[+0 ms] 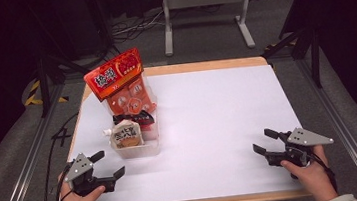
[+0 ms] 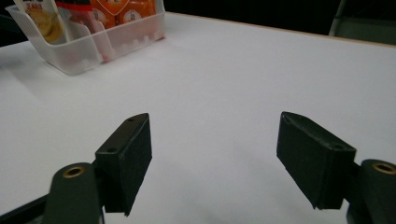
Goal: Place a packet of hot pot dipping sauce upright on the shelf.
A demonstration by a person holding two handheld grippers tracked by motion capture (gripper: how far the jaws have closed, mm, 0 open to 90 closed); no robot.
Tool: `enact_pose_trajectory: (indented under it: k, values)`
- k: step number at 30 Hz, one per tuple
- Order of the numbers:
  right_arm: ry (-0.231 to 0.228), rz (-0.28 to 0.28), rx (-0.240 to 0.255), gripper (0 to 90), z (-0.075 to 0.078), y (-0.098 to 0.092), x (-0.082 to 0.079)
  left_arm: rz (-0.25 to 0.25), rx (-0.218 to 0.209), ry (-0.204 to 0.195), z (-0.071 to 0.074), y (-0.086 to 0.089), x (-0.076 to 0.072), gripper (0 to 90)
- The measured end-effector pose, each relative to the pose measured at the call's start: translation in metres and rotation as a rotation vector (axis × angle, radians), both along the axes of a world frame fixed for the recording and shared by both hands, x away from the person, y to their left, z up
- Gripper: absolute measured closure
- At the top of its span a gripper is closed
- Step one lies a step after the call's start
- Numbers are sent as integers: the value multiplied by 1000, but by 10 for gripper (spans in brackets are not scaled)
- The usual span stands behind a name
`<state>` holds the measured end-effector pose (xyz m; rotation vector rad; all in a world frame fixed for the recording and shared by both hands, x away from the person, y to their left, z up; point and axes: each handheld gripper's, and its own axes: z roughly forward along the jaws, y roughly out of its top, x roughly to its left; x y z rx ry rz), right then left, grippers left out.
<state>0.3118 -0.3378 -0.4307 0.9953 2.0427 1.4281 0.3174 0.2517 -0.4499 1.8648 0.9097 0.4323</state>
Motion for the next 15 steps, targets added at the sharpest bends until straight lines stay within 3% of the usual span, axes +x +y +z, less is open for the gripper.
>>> enact_pose_trajectory:
  k: [2, 4, 9, 15]
  values:
    - [15, -11, -19, 270, -3, 1, 0, 19, 24, 13, -3, 0, 3, 55]
    - [25, -16, -47, 270, -8, 2, 2, 18, 14, 21, -4, 0, 5, 52]
    - [46, -23, -37, 268, -11, 2, 3, 31, 13, 15, -6, 1, 6, 52]
    - [41, -28, -29, 267, -10, 1, 3, 30, 3, 20, -5, 2, 7, 56]
